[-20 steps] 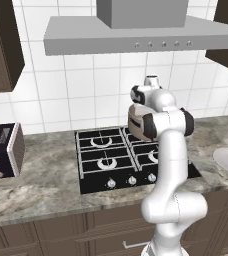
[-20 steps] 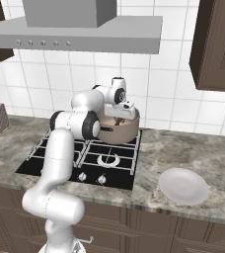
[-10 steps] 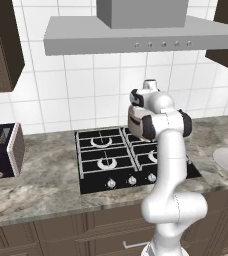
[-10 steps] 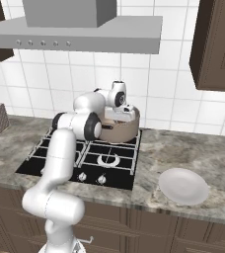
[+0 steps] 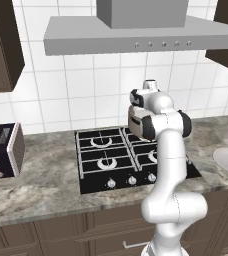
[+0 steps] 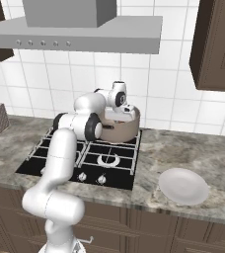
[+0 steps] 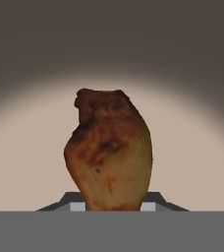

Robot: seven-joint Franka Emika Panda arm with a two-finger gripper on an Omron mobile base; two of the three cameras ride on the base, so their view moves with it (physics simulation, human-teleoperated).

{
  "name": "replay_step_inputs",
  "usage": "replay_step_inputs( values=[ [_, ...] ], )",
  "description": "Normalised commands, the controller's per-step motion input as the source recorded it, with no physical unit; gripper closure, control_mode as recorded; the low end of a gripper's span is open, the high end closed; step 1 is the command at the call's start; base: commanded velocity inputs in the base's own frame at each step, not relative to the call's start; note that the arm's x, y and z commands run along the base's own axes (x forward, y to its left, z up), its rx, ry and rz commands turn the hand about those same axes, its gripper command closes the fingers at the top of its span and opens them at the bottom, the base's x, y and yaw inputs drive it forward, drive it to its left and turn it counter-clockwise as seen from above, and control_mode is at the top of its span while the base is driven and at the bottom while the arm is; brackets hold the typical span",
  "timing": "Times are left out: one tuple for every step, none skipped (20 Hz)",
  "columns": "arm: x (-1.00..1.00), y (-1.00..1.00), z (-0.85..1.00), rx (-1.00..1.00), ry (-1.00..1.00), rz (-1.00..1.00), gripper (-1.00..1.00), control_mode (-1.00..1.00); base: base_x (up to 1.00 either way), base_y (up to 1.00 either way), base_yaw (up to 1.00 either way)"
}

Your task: Retrieve the frozen meat and place it in the pot on a burner. Then turn the burner on.

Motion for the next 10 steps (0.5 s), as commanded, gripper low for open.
replay_step_inputs(
  values=[
    [0.0,0.0,0.0,0.0,0.0,0.03,1.0,-1.0,0.0,0.0,0.0],
    [0.0,0.0,0.0,0.0,0.0,0.03,1.0,-1.0,0.0,0.0,0.0],
    [0.0,0.0,0.0,0.0,0.0,0.02,-1.0,-1.0,0.0,0.0,0.0],
    [0.0,0.0,0.0,0.0,0.0,0.02,-1.0,-1.0,0.0,0.0,0.0],
    [0.0,0.0,0.0,0.0,0.0,0.02,-1.0,-1.0,0.0,0.0,0.0],
    [0.0,0.0,0.0,0.0,0.0,0.02,-1.0,-1.0,0.0,0.0,0.0],
    [0.0,0.0,0.0,0.0,0.0,0.02,-1.0,-1.0,0.0,0.0,0.0],
    [0.0,0.0,0.0,0.0,0.0,0.02,-1.0,-1.0,0.0,0.0,0.0],
    [0.0,0.0,0.0,0.0,0.0,0.02,-1.0,-1.0,0.0,0.0,0.0],
    [0.0,0.0,0.0,0.0,0.0,0.02,-1.0,-1.0,0.0,0.0,0.0]
  ],
)
